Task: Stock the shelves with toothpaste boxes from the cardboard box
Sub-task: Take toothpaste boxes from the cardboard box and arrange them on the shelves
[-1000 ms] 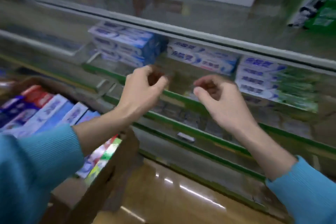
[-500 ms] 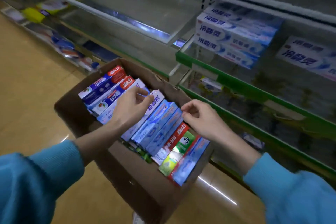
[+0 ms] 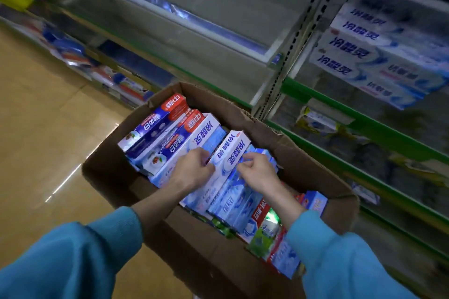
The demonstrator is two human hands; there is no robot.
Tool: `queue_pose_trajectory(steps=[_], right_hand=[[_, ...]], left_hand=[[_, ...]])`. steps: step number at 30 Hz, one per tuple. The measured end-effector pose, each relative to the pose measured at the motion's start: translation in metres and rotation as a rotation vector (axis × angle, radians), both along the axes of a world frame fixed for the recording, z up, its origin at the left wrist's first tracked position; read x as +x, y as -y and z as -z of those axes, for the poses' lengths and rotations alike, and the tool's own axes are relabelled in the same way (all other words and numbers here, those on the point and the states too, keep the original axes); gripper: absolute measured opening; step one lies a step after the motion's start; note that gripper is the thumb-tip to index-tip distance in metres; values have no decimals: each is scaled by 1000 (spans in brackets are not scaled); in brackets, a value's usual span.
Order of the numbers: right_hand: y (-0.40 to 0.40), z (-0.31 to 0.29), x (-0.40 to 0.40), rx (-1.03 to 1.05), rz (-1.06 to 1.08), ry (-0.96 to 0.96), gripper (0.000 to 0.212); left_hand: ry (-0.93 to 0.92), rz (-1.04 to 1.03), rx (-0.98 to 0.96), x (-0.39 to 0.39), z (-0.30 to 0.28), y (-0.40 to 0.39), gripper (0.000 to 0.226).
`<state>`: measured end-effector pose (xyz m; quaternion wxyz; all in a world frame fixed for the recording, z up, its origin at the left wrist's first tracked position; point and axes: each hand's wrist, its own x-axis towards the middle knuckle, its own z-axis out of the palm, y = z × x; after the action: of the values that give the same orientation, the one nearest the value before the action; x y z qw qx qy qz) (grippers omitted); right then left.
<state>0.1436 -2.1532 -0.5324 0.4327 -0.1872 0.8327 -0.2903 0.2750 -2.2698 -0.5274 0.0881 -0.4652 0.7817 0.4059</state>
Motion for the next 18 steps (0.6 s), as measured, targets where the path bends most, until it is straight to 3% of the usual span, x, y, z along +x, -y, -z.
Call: queue_pose_trajectory(steps=[3, 6, 13, 18], right_hand=[[15, 0, 7, -6, 32, -26, 56], [22, -2, 7, 35, 22, -72, 18], [17, 3, 6, -24, 58, -1, 14], [6, -14, 18, -242, 74, 163, 48]], left_hand=[[68, 52, 24, -4, 14, -3, 33], [96, 61, 18, -7, 23, -4, 43], [46, 47, -40, -9, 15, -6, 44], [-110, -94, -108, -1, -10, -25, 42]])
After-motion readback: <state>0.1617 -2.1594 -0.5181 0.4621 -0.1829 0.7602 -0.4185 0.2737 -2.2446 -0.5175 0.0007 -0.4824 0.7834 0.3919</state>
